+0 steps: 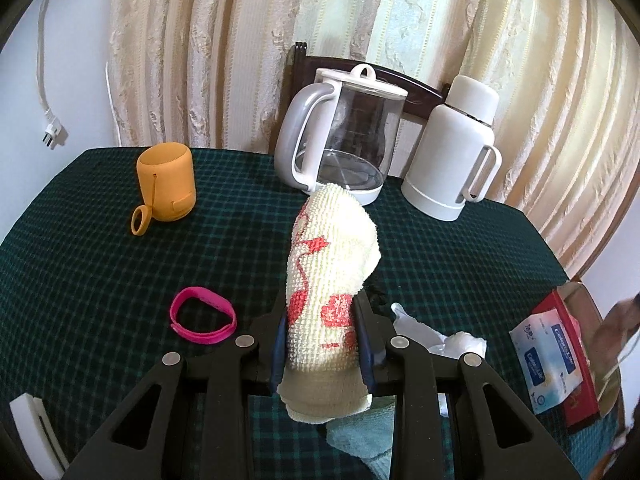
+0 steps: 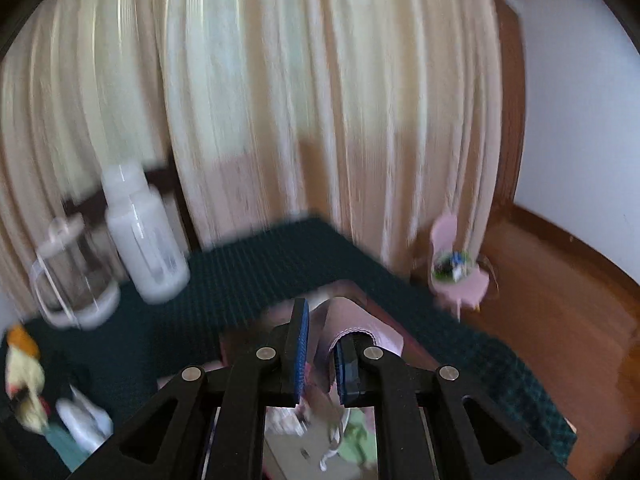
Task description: Organize soft objects
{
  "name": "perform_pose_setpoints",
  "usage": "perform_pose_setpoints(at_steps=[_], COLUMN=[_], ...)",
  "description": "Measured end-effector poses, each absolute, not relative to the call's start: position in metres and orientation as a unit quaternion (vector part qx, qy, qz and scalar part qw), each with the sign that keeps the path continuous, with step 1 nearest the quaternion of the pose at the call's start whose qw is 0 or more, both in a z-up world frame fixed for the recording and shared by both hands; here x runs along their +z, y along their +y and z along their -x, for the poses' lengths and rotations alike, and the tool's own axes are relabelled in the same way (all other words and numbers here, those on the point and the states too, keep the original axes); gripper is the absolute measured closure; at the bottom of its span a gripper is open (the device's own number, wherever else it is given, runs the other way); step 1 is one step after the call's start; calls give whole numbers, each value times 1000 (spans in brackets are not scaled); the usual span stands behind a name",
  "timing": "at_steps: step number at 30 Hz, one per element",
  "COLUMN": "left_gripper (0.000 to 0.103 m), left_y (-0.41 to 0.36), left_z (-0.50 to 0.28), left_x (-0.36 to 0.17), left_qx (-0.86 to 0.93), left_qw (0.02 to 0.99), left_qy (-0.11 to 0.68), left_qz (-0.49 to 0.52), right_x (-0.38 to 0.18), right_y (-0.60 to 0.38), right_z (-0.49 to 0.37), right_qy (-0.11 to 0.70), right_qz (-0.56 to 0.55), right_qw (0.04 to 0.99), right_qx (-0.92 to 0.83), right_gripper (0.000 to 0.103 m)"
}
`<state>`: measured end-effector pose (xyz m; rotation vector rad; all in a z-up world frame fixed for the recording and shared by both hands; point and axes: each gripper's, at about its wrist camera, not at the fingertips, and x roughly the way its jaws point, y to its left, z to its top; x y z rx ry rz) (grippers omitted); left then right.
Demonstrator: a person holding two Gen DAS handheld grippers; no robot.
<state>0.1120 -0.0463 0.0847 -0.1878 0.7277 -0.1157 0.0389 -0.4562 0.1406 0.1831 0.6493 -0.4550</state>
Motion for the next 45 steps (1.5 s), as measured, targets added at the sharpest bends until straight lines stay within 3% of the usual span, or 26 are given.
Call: perform_pose_setpoints(at_steps=[3,7,13,20,27,45], left_gripper=[73,73,73,73,73,73], left_y=[-47,-47,-51,-59,-74,-179], left_z=[-111,-111,-110,-110,-110,-115], left_x=[85,85,83,85,100,132], left_qx=[-59,-58,-60,-66,-83,-181], left_qw=[929,929,928,929,929,919], left_qy=[355,355,358,356,354,348], left_qz=[90,90,86,81,76,37], right_x=[116,104,102,103,112,105], right_y=[-463,-467,-464,-473,-480,-484], right_z=[-42,-33,-13,8,41,87], right_qy=[372,401,406,395,326,238], right_qz=[-88,-91,-83,-97,-136,-186], right_qw=[896,883,883,886,910,930], right_qx=[-227,-227,-221,-222,-218,-208], right_gripper=[88,69,50,48,47,41])
